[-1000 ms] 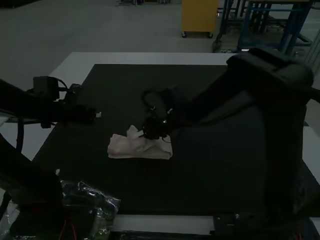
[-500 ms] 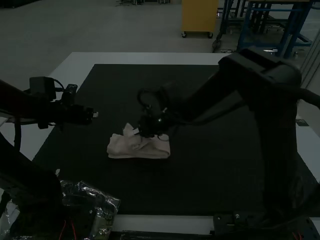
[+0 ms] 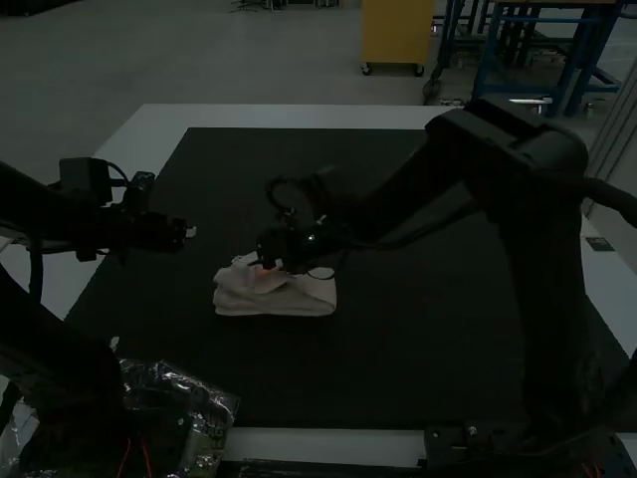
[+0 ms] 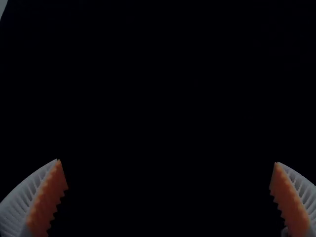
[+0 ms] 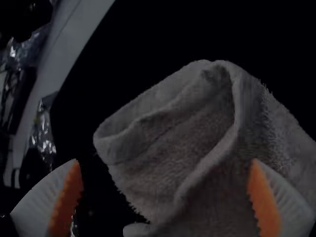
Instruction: Fold the towel.
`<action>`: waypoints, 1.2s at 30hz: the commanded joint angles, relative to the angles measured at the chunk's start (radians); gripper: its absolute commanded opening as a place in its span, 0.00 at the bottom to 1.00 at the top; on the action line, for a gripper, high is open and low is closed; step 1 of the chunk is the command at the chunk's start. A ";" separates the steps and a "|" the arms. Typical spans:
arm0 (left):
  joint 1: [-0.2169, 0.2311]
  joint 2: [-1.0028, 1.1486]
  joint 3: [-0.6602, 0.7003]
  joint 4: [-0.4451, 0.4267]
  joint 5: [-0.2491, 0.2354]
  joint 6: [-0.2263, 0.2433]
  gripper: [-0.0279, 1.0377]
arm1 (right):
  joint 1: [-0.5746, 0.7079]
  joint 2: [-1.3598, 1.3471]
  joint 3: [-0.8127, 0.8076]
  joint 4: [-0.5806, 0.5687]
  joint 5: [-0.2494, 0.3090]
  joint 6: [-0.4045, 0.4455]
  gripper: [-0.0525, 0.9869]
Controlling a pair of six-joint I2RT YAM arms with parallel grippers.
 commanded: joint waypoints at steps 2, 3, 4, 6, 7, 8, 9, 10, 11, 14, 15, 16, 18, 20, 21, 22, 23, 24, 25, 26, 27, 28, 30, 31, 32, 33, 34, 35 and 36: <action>0.011 -0.025 -0.006 0.028 0.017 0.002 0.93 | 0.019 -0.013 0.038 0.011 -0.084 0.045 0.78; 0.011 -0.025 -0.006 0.029 0.017 0.001 0.93 | 0.016 -0.018 0.041 0.009 -0.104 0.059 0.78; 0.011 -0.025 -0.006 0.029 0.015 0.001 0.93 | 0.014 -0.023 0.041 0.011 -0.119 0.074 0.78; 0.011 -0.027 -0.006 0.031 0.013 0.001 0.93 | 0.011 -0.033 0.044 0.012 -0.145 0.096 0.78; 0.011 -0.027 -0.006 0.034 0.013 -0.001 0.93 | 0.010 -0.040 0.045 0.011 -0.156 0.105 0.78; 0.011 -0.027 -0.006 0.035 0.013 -0.001 0.93 | 0.010 -0.044 0.045 0.011 -0.165 0.112 0.78; 0.011 -0.027 -0.008 0.037 0.013 -0.002 0.93 | 0.010 -0.049 0.047 0.012 -0.171 0.122 0.78; 0.011 -0.027 -0.006 0.040 0.013 -0.008 0.93 | 0.010 -0.053 0.045 0.012 -0.182 0.126 0.78; 0.011 -0.027 -0.006 0.041 0.013 -0.008 0.93 | 0.011 -0.056 0.045 0.012 -0.193 0.129 0.78; 0.011 -0.027 -0.008 0.048 0.013 -0.013 0.93 | 0.019 -0.056 0.053 0.014 -0.203 0.146 0.78; 0.011 -0.027 -0.006 0.049 0.012 -0.016 0.93 | 0.021 -0.056 0.054 0.014 -0.203 0.151 0.78; 0.011 -0.028 -0.006 0.052 0.012 -0.018 0.93 | 0.025 -0.056 0.059 0.015 -0.205 0.155 0.78; 0.011 -0.028 -0.008 0.058 0.010 -0.019 0.93 | 0.031 -0.055 0.064 0.028 -0.205 0.158 0.78; 0.011 -0.028 -0.008 0.060 0.010 -0.021 0.93 | 0.036 -0.052 0.064 0.058 -0.205 0.185 0.78; 0.011 -0.028 -0.006 0.061 0.010 -0.022 0.93 | 0.037 -0.049 0.064 0.077 -0.205 0.195 0.78; 0.011 -0.028 -0.006 0.064 0.010 -0.027 0.93 | 0.039 -0.044 0.064 0.094 -0.205 0.205 0.78; 0.011 -0.028 -0.008 0.064 0.010 -0.028 0.93 | 0.041 -0.040 0.065 0.112 -0.205 0.215 0.78; 0.011 -0.028 -0.006 0.066 0.010 -0.028 0.93 | 0.044 -0.035 0.067 0.127 -0.205 0.232 0.78; 0.011 -0.028 -0.006 0.066 0.010 -0.028 0.93 | 0.047 -0.029 0.070 0.143 -0.205 0.238 0.78; 0.011 -0.028 -0.006 0.066 0.010 -0.030 0.93 | 0.050 -0.023 0.074 0.146 -0.205 0.241 0.77; 0.011 -0.028 -0.006 0.066 0.010 -0.030 0.93 | 0.051 -0.021 0.082 0.146 -0.208 0.243 0.72; 0.011 -0.030 -0.006 0.066 0.010 -0.031 0.93 | 0.051 -0.023 0.085 0.146 -0.210 0.244 0.64; 0.011 -0.036 -0.006 0.064 0.010 -0.031 0.93 | 0.045 -0.029 0.085 0.149 -0.226 0.251 0.37; 0.011 -0.037 -0.008 0.064 0.010 -0.033 0.93 | 0.039 -0.036 0.082 0.150 -0.226 0.249 0.20; 0.011 -0.042 -0.008 0.063 0.010 -0.034 0.93 | 0.031 -0.050 0.073 0.155 -0.225 0.246 0.03; 0.011 -0.043 -0.008 0.063 0.010 -0.034 0.93 | 0.021 -0.066 0.062 0.167 -0.220 0.244 0.03; 0.011 -0.046 -0.008 0.061 0.010 -0.036 0.93 | 0.010 -0.076 0.050 0.175 -0.219 0.243 0.03; 0.011 -0.048 -0.008 0.060 0.010 -0.038 0.93 | 0.002 -0.087 0.039 0.183 -0.210 0.244 0.03; 0.011 -0.050 -0.008 0.060 0.010 -0.039 0.93 | -0.004 -0.093 0.028 0.192 -0.196 0.243 0.03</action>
